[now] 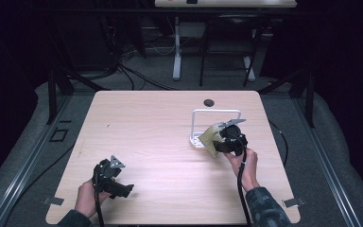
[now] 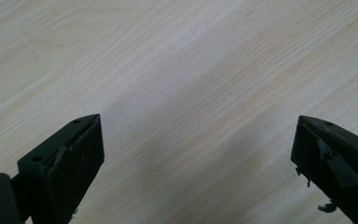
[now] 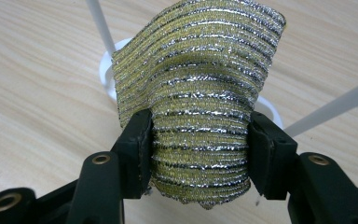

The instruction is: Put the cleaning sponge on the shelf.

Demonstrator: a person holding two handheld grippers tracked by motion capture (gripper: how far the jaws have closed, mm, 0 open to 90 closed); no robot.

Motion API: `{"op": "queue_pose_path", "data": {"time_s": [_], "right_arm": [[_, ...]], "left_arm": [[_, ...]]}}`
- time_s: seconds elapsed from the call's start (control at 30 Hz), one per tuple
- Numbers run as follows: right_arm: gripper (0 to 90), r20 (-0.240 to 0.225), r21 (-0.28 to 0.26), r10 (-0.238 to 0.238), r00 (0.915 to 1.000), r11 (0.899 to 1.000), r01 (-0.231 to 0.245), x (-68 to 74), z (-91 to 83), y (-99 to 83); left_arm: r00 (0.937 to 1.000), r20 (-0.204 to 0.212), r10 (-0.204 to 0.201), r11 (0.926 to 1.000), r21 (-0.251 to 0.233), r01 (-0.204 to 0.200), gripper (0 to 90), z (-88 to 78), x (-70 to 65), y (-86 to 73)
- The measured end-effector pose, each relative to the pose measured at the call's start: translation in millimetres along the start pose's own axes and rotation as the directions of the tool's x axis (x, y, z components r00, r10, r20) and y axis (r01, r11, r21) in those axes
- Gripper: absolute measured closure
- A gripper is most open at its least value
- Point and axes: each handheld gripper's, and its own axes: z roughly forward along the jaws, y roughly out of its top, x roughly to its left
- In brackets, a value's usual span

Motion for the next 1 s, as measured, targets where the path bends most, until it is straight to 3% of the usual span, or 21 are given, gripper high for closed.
{"op": "queue_pose_path", "data": {"time_s": [0.7,1.0], "right_arm": [[43.4,0.06,0.002,0.077,0.9953,0.997,-0.077,4.2,32.2,19.9],[40.9,0.095,0.015,0.054,0.994,0.998,-0.056,8.6,41.5,21.2]], "left_arm": [[0.9999,-0.001,0.01,0.9999,0.002,-0.01,2.4,-0.5,0.7,-0.3],[0.9999,0.0,0.014,0.9999,0.006,-0.014,2.4,0.0,1.1,-0.3]]}}
